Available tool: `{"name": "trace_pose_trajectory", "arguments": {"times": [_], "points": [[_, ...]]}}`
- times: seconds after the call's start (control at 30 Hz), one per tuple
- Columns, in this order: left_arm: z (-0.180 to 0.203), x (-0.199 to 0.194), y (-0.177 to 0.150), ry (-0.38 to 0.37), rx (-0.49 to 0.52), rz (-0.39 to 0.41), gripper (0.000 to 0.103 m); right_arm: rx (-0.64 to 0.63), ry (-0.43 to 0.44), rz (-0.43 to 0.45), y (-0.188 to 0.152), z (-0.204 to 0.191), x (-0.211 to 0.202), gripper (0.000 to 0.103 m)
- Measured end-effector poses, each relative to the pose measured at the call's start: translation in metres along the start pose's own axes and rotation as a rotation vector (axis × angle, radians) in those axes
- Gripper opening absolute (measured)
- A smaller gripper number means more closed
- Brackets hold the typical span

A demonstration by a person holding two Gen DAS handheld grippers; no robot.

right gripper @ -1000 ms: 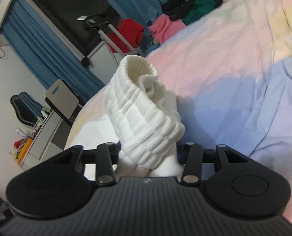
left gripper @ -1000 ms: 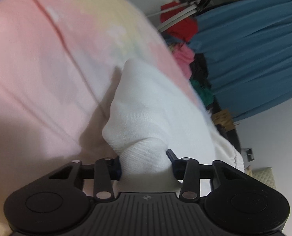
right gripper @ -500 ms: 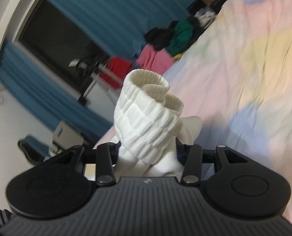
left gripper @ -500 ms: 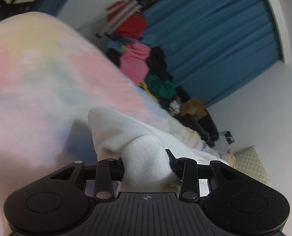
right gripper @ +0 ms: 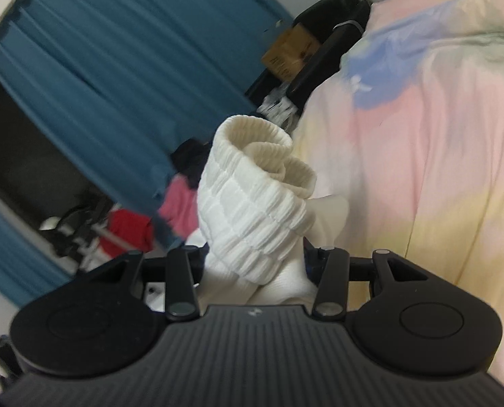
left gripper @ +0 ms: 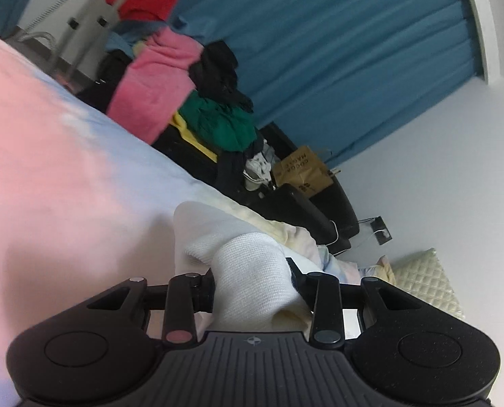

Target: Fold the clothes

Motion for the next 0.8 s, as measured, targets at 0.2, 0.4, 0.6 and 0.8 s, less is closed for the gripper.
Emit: {"name": "trace_pose_trajectory", "arguments": {"times": [0.2,0.4,0.6,0.8], "points": [[-0.033,0.067,-0.013,-0.005,0.125,0.006,0.039,0.02,-0.028,0.074,-0.033,0.053,0.056,0.047],[-0.081,0.067,-0.046,0.059,0.337,-0.073,0.046,0.016,-0.052,0.082,-0.088,0.079,0.054,0.048],[-0.081,0.046,-0.065,0.207,0.481,-0.06,0.083,0.142,-0.139,-0.013,-0.117,0.097,0.044,0.064],[-0.029,-0.021,-0.068,0.243,0.577,-0.037,0.103,0.143,-0.269,-0.134,-0.087,0.065,0.003,0.065]]}}
Point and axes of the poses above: each gripper's, at about its wrist camera, not at the fingertips, and x roughly the way its jaws point, z to its right, y to its top, the point moved 4 cm from there along x, roughly the way its jaws point, and after that the axes turned 11 degrees about -x, right-handed, at the moved point
